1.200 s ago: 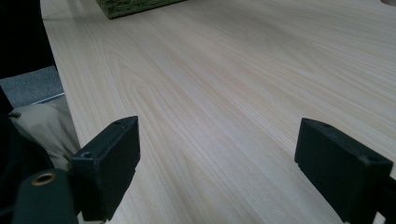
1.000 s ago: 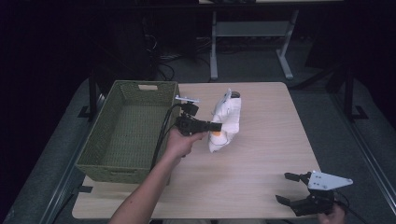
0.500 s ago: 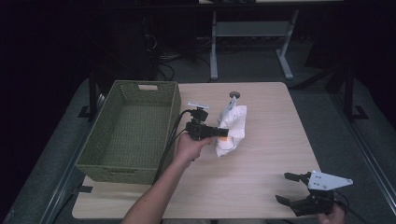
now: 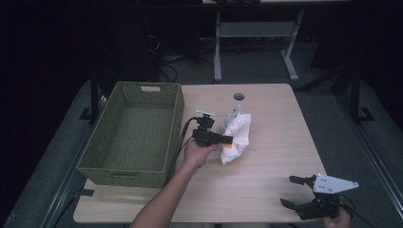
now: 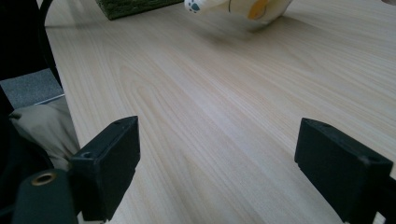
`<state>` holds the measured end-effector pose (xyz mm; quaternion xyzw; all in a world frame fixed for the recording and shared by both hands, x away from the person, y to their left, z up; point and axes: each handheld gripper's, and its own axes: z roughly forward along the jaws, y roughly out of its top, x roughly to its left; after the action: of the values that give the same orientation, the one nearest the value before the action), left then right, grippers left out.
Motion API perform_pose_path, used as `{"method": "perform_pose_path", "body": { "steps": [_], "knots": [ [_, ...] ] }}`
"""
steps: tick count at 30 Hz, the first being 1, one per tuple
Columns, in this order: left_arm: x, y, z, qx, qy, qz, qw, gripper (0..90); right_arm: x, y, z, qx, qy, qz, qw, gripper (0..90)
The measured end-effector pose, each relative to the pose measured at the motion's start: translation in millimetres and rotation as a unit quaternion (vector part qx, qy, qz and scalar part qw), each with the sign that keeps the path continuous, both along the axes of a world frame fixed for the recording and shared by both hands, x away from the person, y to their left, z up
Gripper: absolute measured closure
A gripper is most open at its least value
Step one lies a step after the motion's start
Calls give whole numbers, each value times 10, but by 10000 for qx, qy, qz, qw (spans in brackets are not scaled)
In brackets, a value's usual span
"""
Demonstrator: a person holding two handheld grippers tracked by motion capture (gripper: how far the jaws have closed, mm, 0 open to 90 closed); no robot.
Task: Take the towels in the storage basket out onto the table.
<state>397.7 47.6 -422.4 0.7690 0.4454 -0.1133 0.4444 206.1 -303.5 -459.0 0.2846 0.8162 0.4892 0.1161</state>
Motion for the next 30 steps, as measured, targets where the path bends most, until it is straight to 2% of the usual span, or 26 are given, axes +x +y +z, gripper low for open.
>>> {"method": "perform_pose_path", "body": {
  "steps": [10, 16, 18, 23, 27, 30],
  "knots": [
    [1, -37, -183, 149, 125, 66, 9998, 732, 1, -1, -6, -1, 5, -10, 10000, 138],
    [-15, -60, -238, 213, 103, 111, 9997, 719, -1, -2, -5, 6, -4, -6, 10000, 138],
    [-21, -71, -245, 278, 39, 130, 9995, 715, -2, -1, -5, 5, 0, -5, 10000, 138],
    [-41, -89, -253, 420, -42, 177, 9990, 660, -6, -3, -3, 5, 9, -5, 10000, 138],
    [-68, -89, -267, 461, -86, 162, 9988, 610, -6, 3, -4, -8, 12, -3, 10000, 138],
    [-93, -93, -278, 404, -108, 165, 9990, 568, -5, 7, -4, -14, 6, 2, 10000, 138]
  ]
}}
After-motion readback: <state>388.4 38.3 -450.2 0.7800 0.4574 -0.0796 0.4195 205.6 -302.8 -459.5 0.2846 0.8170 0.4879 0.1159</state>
